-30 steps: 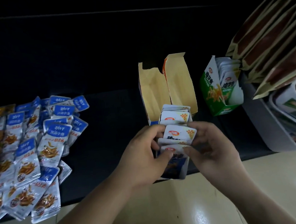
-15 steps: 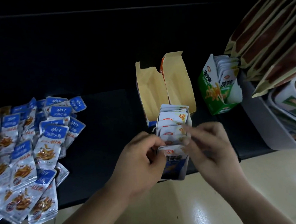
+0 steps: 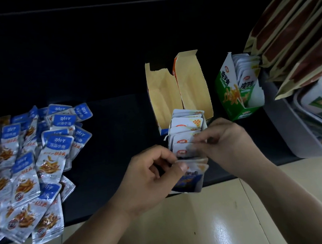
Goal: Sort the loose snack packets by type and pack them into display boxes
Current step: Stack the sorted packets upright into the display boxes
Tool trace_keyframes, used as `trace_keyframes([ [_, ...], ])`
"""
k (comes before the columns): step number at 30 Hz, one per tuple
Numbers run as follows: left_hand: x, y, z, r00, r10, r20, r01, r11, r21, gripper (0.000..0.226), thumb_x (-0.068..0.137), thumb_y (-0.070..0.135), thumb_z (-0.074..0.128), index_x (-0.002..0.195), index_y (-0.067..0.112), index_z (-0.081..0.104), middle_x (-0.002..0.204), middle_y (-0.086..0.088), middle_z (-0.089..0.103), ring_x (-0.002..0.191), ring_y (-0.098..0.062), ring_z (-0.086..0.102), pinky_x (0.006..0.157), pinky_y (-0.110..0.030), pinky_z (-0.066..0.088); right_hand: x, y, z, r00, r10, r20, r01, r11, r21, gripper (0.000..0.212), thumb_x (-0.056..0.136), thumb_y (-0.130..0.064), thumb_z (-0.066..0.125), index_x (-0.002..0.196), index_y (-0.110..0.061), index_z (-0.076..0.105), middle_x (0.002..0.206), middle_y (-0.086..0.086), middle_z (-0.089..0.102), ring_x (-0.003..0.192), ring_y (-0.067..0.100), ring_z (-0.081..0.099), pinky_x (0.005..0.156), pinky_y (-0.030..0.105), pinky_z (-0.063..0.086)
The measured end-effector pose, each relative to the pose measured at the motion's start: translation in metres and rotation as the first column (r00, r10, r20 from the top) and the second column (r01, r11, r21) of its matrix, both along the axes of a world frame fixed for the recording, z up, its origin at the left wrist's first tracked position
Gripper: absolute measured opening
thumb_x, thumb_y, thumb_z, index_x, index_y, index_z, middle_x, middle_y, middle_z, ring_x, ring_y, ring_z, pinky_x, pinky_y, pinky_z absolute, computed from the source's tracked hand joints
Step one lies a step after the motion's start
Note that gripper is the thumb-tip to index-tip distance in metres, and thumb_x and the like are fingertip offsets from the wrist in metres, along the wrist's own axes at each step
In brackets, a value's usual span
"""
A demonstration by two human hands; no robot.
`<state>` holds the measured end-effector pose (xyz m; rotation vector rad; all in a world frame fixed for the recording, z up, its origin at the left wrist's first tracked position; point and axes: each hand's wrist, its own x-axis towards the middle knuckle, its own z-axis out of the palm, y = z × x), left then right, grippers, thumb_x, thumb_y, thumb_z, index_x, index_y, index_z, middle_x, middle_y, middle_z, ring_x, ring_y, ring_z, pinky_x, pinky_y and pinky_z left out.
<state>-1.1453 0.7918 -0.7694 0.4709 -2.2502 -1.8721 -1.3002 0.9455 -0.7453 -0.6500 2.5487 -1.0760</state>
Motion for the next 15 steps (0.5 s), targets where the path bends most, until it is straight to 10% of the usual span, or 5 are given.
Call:
trace_keyframes([
  [6, 0.001, -0.001, 0.007, 0.999, -0.034, -0.010, 0.034, 0.997, 0.065, 0.014, 0.086, 0.033, 0.079, 0.086, 0.020, 0.074, 0.074, 0.004, 0.069, 0.058, 0.001, 0.053, 0.054, -0.016, 0.040, 0.004, -0.002, 0.003, 1.000, 0.019, -0.022, -0.017, 0.998, 0.061, 0.024, 0.069, -0.023, 0.092, 0.064, -0.032, 0.071, 0.096, -0.015, 0.052, 0.080, 0.000, 0.058, 0.072, 0.023, 0.048],
  [10, -0.001, -0.001, 0.001, 0.999, 0.049, 0.020, -0.050, 0.998, 0.042, 0.013, 0.086, 0.018, 0.083, 0.095, 0.024, 0.076, 0.078, 0.003, 0.071, 0.063, -0.002, 0.058, 0.056, -0.022, 0.046, 0.006, -0.001, 0.001, 0.984, 0.008, -0.177, -0.027, 0.994, -0.102, 0.023, 0.069, -0.012, 0.093, 0.070, -0.024, 0.073, 0.111, -0.008, 0.053, 0.103, -0.006, 0.055, 0.081, 0.001, 0.038],
  [15, -0.004, -0.002, -0.006, 0.987, 0.158, -0.011, -0.159, 0.985, -0.062, 0.032, 0.084, 0.010, 0.083, 0.106, 0.030, 0.073, 0.095, 0.009, 0.065, 0.076, -0.017, 0.065, 0.061, -0.027, 0.054, 0.007, 0.003, -0.006, 0.989, -0.014, -0.148, -0.011, 0.986, -0.168, 0.024, 0.079, -0.019, 0.086, 0.098, -0.028, 0.076, 0.116, -0.010, 0.054, 0.099, 0.004, 0.064, 0.083, 0.010, 0.049],
])
